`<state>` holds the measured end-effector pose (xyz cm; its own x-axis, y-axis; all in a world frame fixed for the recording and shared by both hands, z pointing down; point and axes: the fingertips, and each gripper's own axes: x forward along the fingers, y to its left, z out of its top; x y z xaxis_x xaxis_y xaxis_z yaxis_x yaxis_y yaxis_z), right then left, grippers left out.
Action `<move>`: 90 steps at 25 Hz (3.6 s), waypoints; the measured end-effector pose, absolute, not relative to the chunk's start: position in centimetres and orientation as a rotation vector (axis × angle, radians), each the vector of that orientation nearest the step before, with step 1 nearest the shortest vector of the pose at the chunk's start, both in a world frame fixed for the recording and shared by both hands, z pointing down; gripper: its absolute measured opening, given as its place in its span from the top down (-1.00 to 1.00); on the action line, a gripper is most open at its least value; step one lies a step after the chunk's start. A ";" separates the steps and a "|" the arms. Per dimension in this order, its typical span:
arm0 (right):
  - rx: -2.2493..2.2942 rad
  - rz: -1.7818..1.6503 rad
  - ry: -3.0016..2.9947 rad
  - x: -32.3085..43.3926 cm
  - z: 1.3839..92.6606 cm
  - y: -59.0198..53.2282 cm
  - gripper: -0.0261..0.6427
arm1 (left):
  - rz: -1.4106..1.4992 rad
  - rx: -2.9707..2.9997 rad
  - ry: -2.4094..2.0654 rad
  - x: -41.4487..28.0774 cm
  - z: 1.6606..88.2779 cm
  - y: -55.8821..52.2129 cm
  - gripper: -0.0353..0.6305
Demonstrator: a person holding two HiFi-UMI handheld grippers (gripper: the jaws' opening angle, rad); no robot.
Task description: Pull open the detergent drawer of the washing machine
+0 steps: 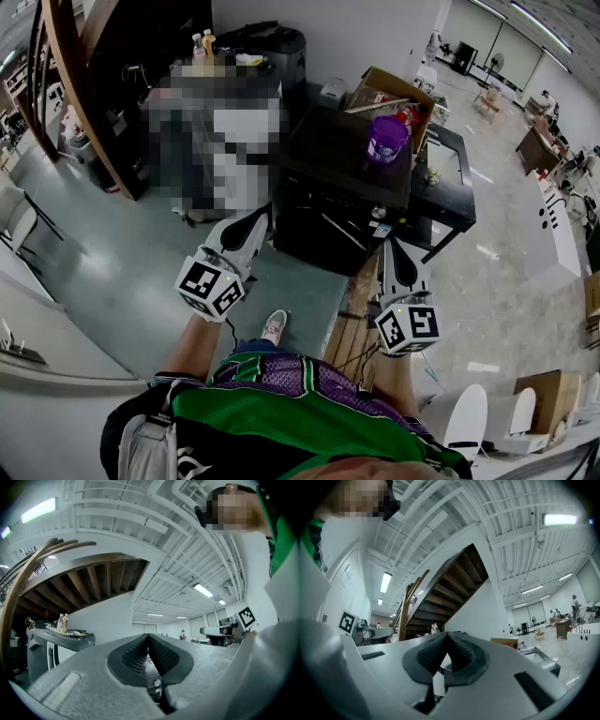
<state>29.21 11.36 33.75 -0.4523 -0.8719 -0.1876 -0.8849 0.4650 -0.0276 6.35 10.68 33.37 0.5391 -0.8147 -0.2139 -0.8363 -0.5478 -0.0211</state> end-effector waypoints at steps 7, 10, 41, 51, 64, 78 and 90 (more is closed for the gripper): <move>-1.551 0.102 2.534 29.7 33.4 11.6 0.92 | 0.289 -2.673 1.400 7.1 33.0 11.0 0.84; -1.561 0.104 2.532 29.8 33.4 11.8 0.92 | 0.291 -2.677 1.397 7.2 33.0 11.1 0.84; -1.421 0.078 2.549 13.8 31.7 -2.8 0.92 | 0.245 -2.688 1.452 -8.2 34.0 -3.0 0.84; -1.470 0.084 2.513 2.2 30.5 -10.7 0.92 | 0.201 -2.698 1.392 -19.4 32.9 -11.2 0.84; -1.436 0.185 2.604 -0.1 29.9 -15.6 0.73 | 0.272 -2.732 1.382 -20.1 33.3 -17.0 0.84; -1.355 0.049 2.659 1.7 32.1 -17.8 0.16 | 0.237 -2.750 1.351 -16.1 34.1 -18.6 0.84; -1.324 -0.223 2.800 2.1 43.3 -21.1 0.16 | 0.165 -2.814 1.355 -13.6 37.7 -19.7 0.84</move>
